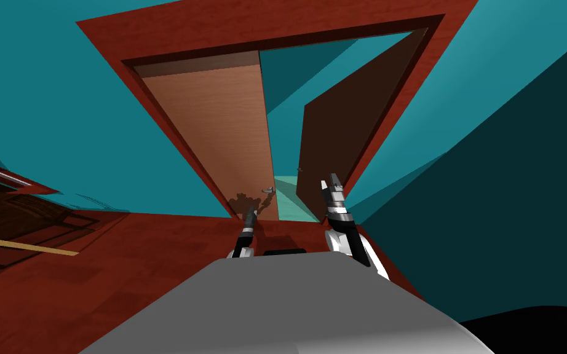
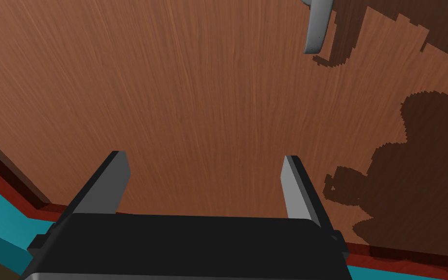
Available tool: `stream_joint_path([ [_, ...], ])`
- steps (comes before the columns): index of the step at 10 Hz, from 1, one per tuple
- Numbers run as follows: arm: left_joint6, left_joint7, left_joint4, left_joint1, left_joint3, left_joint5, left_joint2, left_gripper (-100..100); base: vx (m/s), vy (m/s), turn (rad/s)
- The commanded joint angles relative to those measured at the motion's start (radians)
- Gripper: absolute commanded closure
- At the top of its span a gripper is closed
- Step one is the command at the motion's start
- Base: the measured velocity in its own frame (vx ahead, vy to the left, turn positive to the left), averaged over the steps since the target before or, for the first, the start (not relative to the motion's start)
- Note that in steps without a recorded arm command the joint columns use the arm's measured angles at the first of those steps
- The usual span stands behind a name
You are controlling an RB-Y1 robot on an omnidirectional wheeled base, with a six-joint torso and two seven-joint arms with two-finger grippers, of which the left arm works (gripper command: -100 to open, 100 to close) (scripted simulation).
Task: Push the door open
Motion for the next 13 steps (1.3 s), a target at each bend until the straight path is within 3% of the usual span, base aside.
stream_joint_path([
  [1,-0.013,0.005,0.037,-0.004,-0.006,-0.002,-0.003,-100,0.088,0.041,-0.044],
  [13,-0.070,0.029,0.290,-0.075,-0.036,-0.009,-0.039,-100,0.101,0.027,-0.038],
])
